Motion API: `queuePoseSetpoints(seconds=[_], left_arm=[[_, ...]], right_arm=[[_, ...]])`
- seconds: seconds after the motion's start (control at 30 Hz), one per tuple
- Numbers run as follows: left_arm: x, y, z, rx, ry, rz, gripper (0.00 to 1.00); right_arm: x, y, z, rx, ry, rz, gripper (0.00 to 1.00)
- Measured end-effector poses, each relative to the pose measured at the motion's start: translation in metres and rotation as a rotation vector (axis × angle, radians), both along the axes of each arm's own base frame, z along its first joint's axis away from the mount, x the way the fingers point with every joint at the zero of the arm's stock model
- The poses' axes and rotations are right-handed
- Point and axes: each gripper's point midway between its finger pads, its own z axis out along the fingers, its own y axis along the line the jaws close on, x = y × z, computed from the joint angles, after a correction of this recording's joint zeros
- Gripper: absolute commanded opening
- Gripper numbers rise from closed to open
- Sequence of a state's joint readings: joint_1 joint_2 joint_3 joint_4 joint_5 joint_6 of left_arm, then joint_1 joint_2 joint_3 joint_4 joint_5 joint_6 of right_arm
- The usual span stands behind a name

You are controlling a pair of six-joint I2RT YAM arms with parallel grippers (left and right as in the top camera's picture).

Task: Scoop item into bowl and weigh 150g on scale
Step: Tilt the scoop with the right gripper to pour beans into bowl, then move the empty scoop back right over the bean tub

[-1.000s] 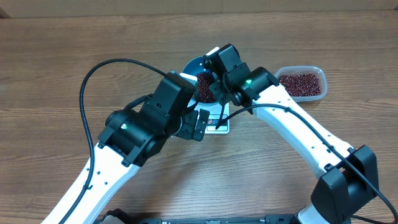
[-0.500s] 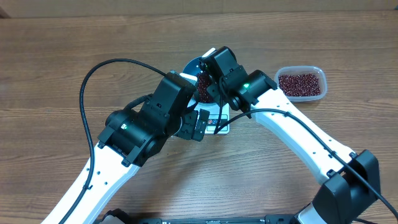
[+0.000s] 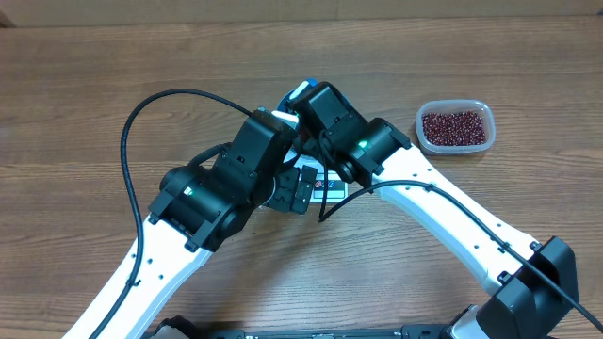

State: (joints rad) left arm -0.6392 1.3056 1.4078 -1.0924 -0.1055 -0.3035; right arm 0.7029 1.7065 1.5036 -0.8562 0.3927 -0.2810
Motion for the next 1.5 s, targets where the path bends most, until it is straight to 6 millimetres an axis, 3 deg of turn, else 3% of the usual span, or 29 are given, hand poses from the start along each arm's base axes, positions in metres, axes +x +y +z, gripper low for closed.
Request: queuePoseSetpoints(seconds=[0.4, 0.7, 0.9, 1.03, 1.23, 1.5], left_arm=[[0.0, 0.0, 0.0, 0.0, 0.0, 0.0, 1.0], [0.0, 0.0, 0.0, 0.0, 0.0, 0.0, 1.0], [0.0, 0.0, 0.0, 0.0, 0.0, 0.0, 1.0], [0.0, 0.0, 0.0, 0.0, 0.0, 0.0, 0.99], [0.0, 0.0, 0.0, 0.0, 0.0, 0.0, 0.99], [0.0, 0.0, 0.0, 0.0, 0.0, 0.0, 1.0]], right_arm=[[0.004, -0.005, 0.0, 0.034, 0.0, -0.054, 0.04], [0.02, -0.033, -0.006, 0.234, 0.118, -0.151, 0.04], [0.015, -0.03, 0.021, 0.389, 0.137, -0.116, 0.04], [0.015, -0.048, 0.039, 0.511, 0.163, -0.133, 0.04], [0.02, -0.079, 0.045, 0.63, 0.213, -0.187, 0.04], [0.014, -0.103, 0.062, 0.708, 0.216, -0.239, 0.04]])
